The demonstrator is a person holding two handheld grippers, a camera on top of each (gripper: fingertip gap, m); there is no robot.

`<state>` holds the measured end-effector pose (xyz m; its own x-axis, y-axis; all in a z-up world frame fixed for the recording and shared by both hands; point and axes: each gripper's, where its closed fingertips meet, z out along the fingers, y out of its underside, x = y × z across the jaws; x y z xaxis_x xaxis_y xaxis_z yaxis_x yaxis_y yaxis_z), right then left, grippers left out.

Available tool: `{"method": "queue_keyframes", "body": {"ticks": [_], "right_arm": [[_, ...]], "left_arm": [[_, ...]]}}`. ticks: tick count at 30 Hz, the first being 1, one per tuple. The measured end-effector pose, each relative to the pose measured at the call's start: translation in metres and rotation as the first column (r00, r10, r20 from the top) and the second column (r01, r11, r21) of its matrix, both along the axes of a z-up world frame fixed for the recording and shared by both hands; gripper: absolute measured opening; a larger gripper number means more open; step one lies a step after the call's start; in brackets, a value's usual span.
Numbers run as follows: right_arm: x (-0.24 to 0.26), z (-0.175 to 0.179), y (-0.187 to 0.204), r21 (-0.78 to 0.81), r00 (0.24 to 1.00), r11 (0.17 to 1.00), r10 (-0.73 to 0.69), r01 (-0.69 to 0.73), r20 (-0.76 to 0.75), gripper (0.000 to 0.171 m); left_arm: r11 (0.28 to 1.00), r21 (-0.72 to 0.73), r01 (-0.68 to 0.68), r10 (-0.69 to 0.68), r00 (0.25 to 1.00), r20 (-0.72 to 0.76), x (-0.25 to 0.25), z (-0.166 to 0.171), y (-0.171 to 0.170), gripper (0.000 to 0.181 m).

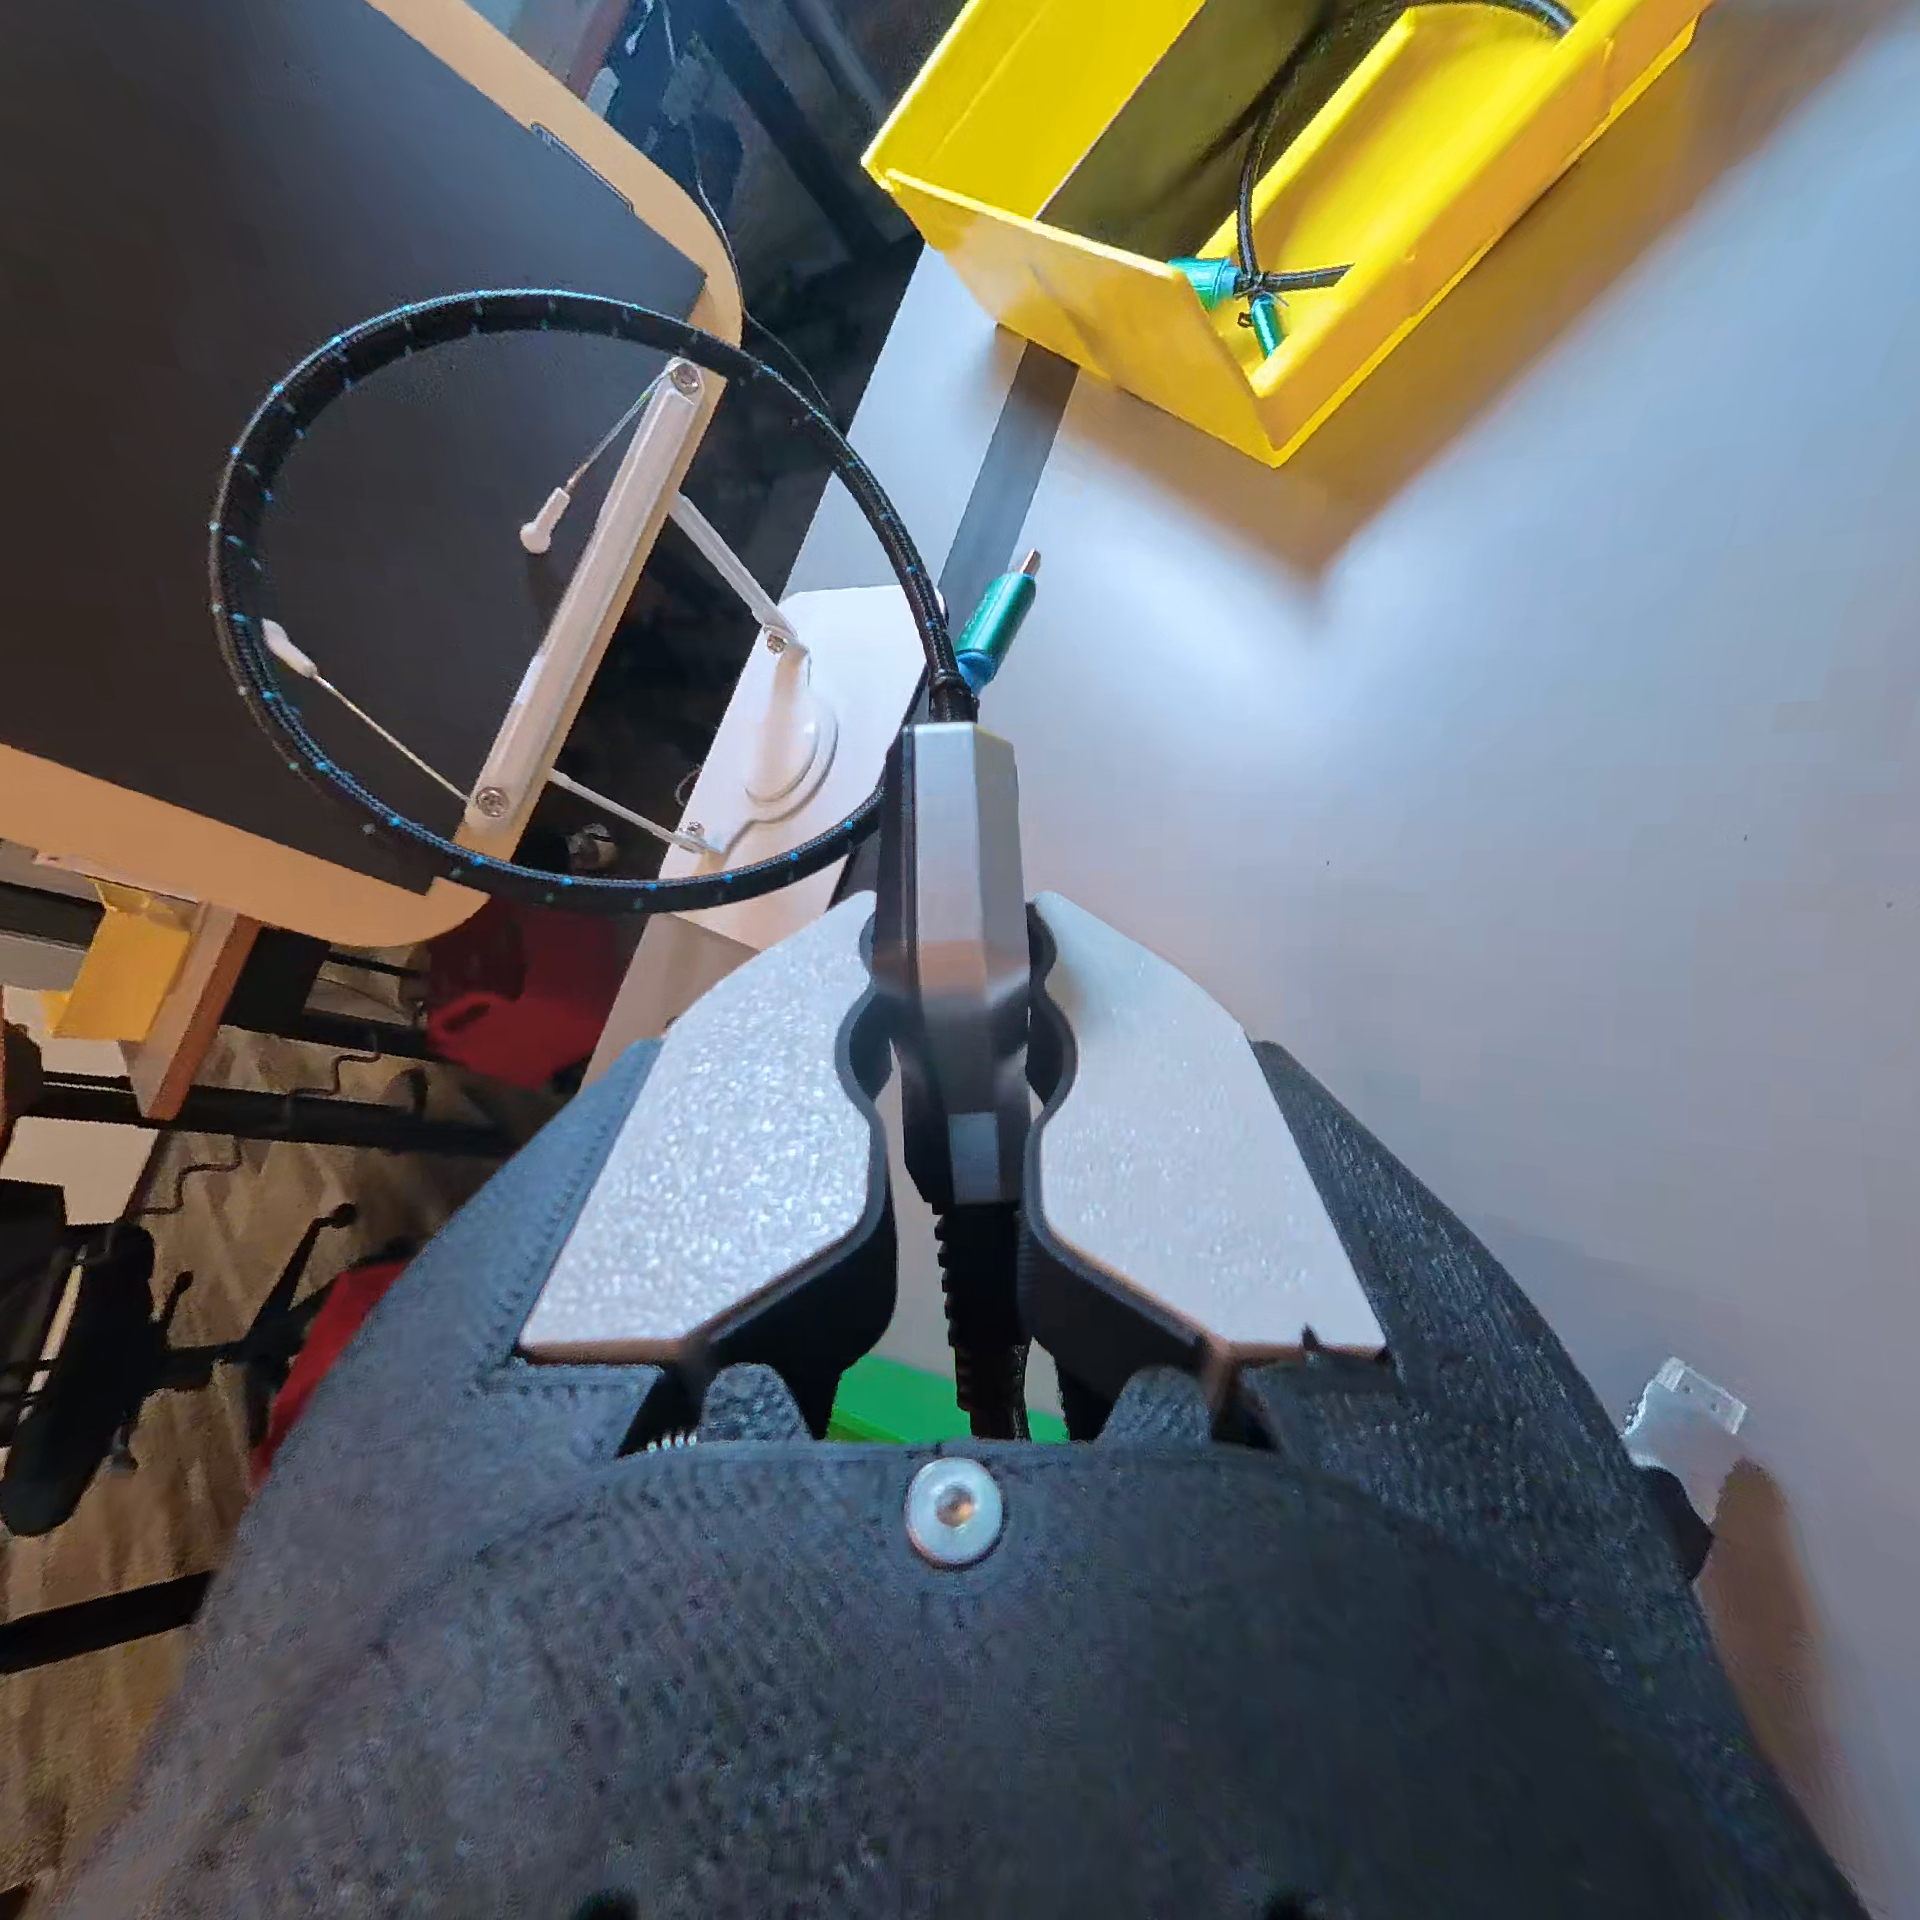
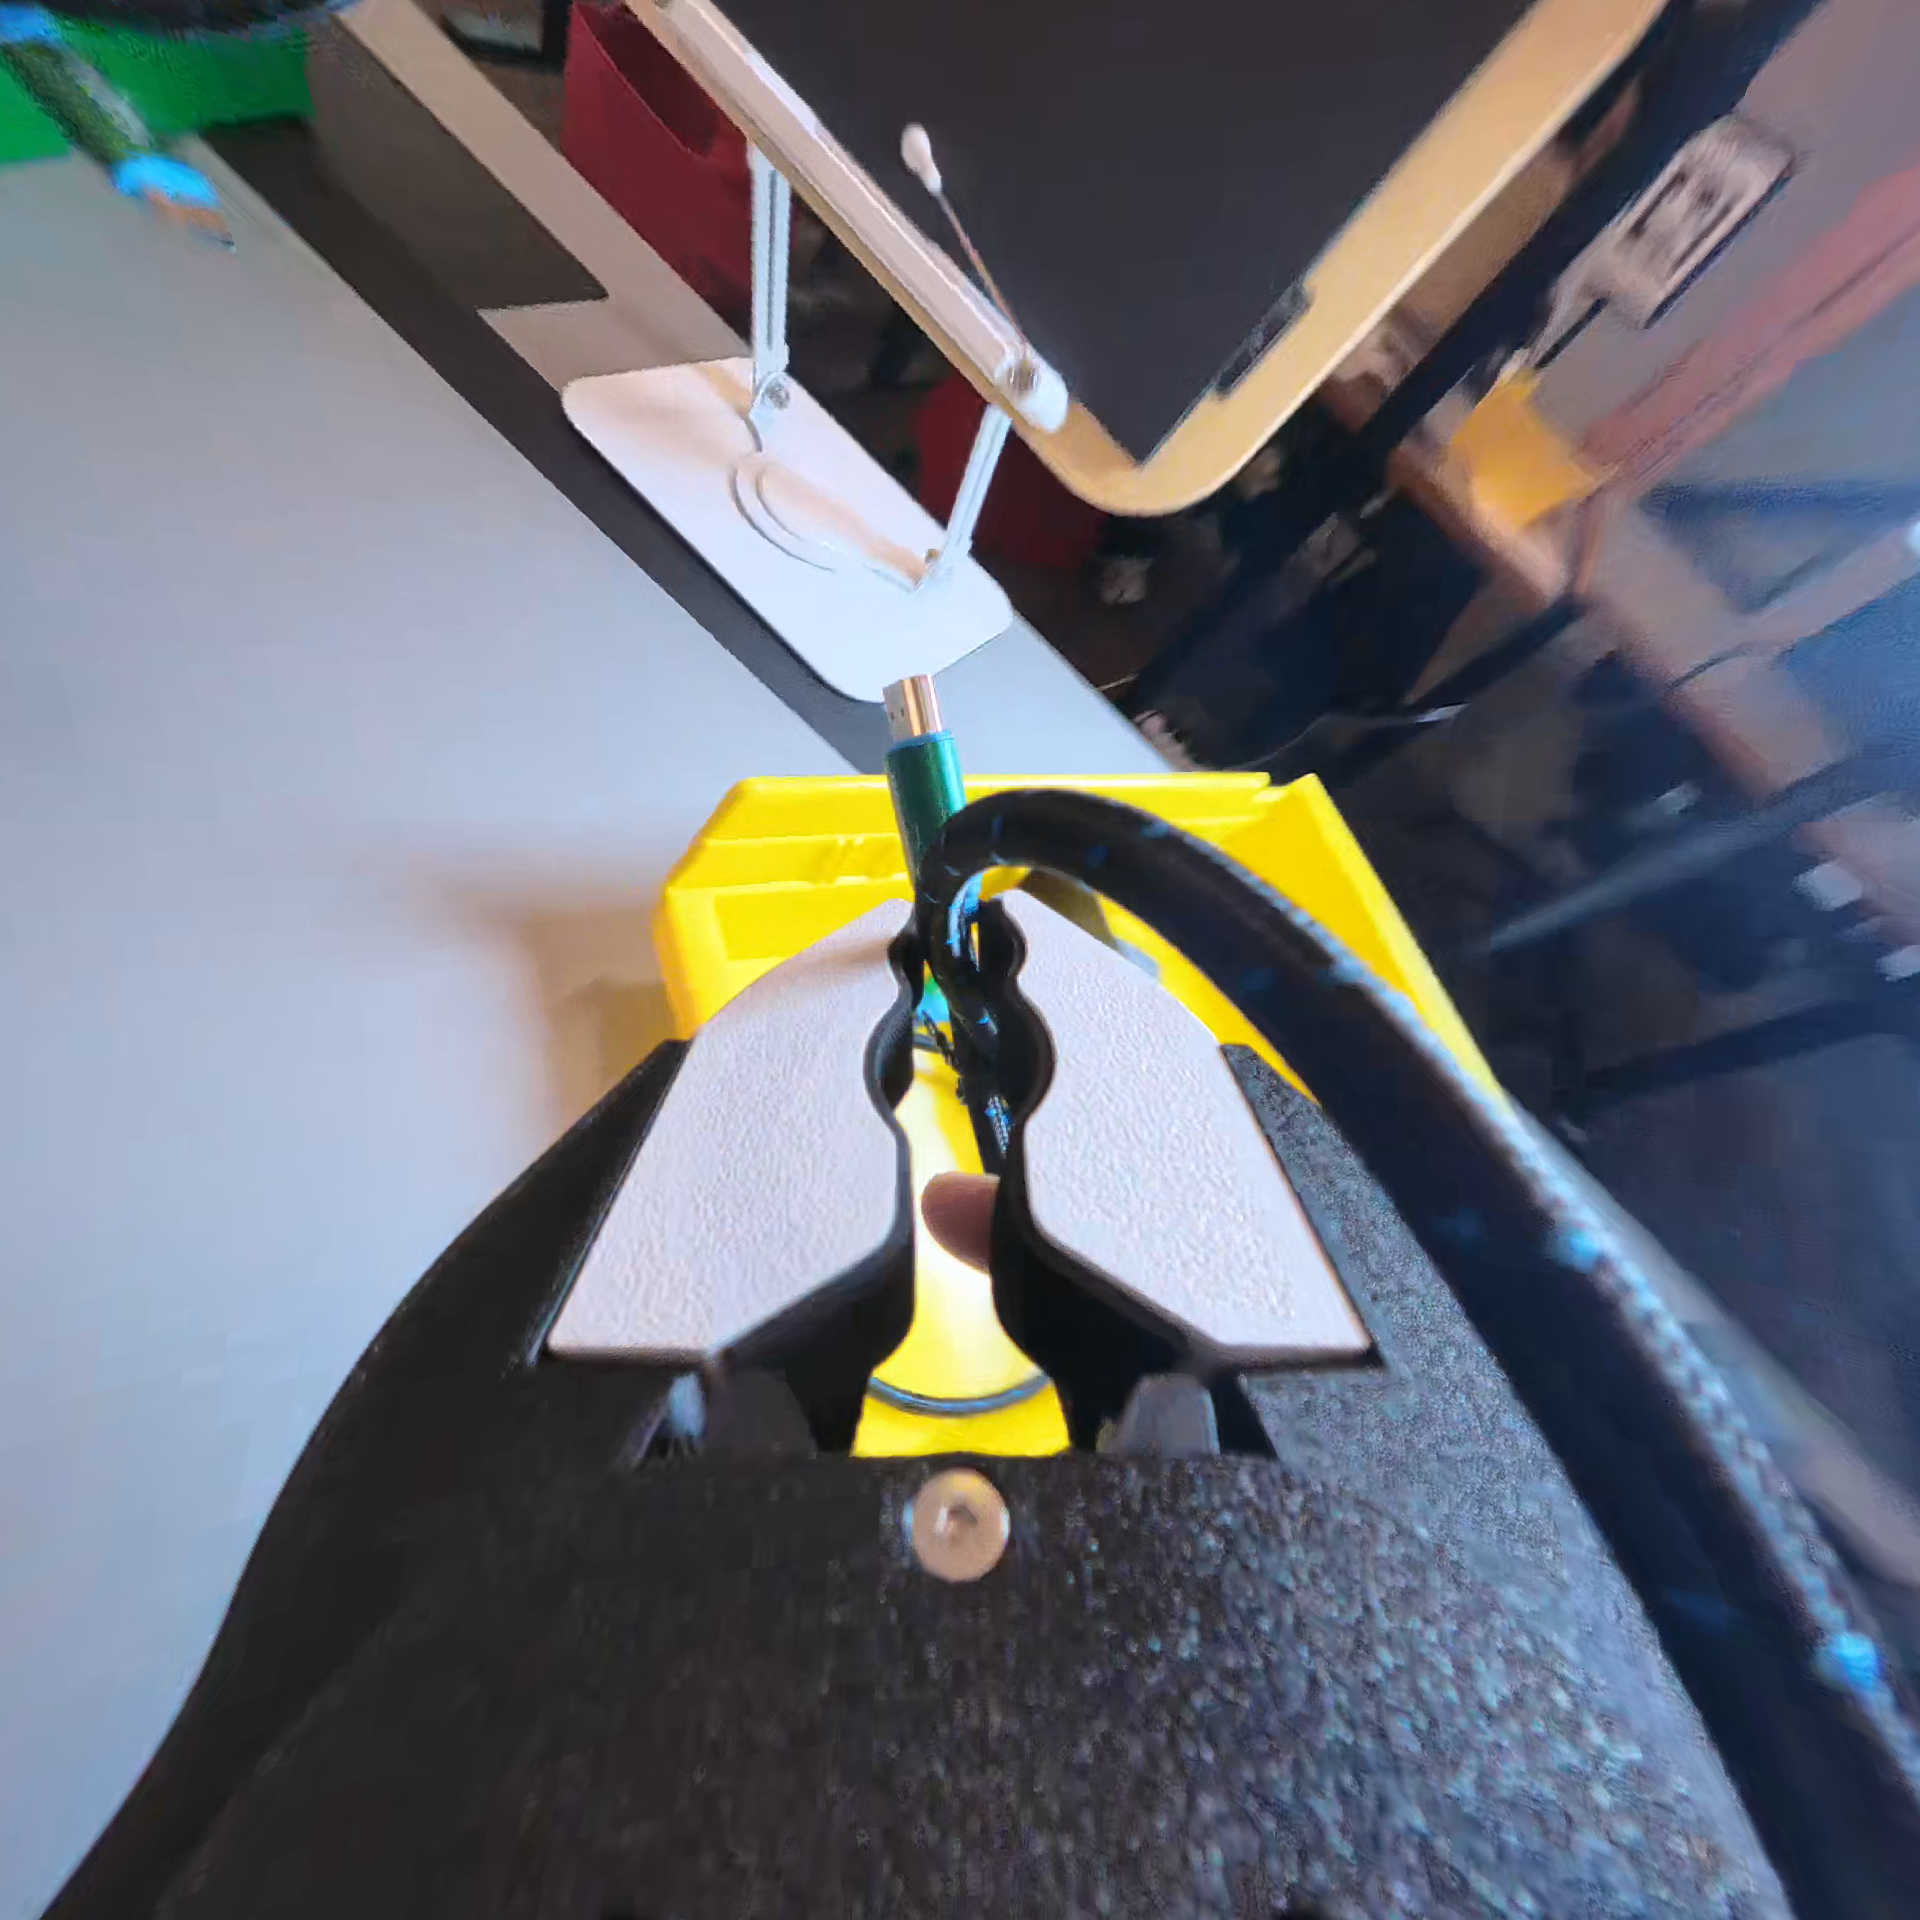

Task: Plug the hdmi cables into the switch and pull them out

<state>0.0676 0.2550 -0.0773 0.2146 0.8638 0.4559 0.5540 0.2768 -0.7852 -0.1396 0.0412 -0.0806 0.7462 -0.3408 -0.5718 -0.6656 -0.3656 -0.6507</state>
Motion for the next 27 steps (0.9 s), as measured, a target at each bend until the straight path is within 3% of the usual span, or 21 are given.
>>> {"method": "queue_keyframes", "body": {"ticks": [2, 4, 6, 7, 11, 15, 17, 20, 22, 24, 27], "right_arm": [[-0.014, -0.026, 0.008, -0.234, 0.999, 0.971, -0.044, 0.036, -0.029, 0.010], [-0.024, -0.061, 0.023, -0.485, 0.987, 0.864, -0.160, 0.137, -0.006, 0.018], [-0.031, -0.077, 0.031, -0.629, 0.976, 0.764, -0.215, 0.139, -0.045, 0.043], [-0.030, -0.079, 0.033, -0.670, 0.972, 0.730, -0.228, 0.136, -0.051, 0.046], [-0.019, -0.067, 0.024, -0.710, 0.977, 0.696, -0.209, 0.112, -0.051, 0.049], [0.005, -0.076, 0.018, -0.626, 0.977, 0.751, -0.171, 0.211, 0.124, 0.048], [0.003, -0.074, 0.002, -0.652, 0.989, 0.744, -0.077, 0.144, 0.130, 0.040], [-0.012, -0.069, -0.006, -0.683, 0.998, 0.728, -0.018, 0.058, 0.066, 0.044], [-0.028, -0.065, -0.014, -0.776, 0.999, 0.628, 0.027, -0.054, -0.047, 0.043], [-0.029, -0.086, 0.009, -0.760, 0.996, 0.645, -0.077, 0.081, 0.042, 0.049], [-0.039, -0.081, 0.015, -0.803, 0.991, 0.592, -0.134, 0.066, -0.017, 0.058]], "left_arm": [[1.000, -0.009, 0.016, -0.016, 1.000, -0.010, 0.008, -0.003, 0.002, 0.022], [0.998, -0.022, 0.051, -0.051, 0.999, -0.005, 0.019, -0.007, 0.004, 0.022], [0.997, -0.028, 0.066, -0.066, 0.998, -0.014, 0.024, -0.009, 0.006, 0.022], [0.997, -0.031, 0.068, -0.068, 0.997, -0.019, 0.026, -0.010, 0.006, 0.022], [0.996, -0.021, 0.083, -0.083, 0.997, 0.006, 0.027, -0.008, 0.006, 0.022], [0.996, -0.008, 0.090, -0.089, 0.996, 0.020, 0.030, -0.004, 0.005, 0.022], [0.995, -0.008, 0.096, -0.096, 0.995, 0.012, 0.033, -0.004, 0.004, 0.022], [0.993, -0.020, 0.116, -0.116, 0.993, 0.018, 0.040, -0.008, 0.005, 0.022], [0.991, -0.039, 0.125, -0.125, 0.992, 0.022, 0.043, -0.014, 0.007, 0.022], [0.990, -0.061, 0.128, -0.126, 0.992, 0.020, 0.045, -0.022, 0.010, 0.022], [0.988, -0.079, 0.129, -0.128, 0.991, 0.026, 0.045, -0.028, 0.012, 0.022]]}}
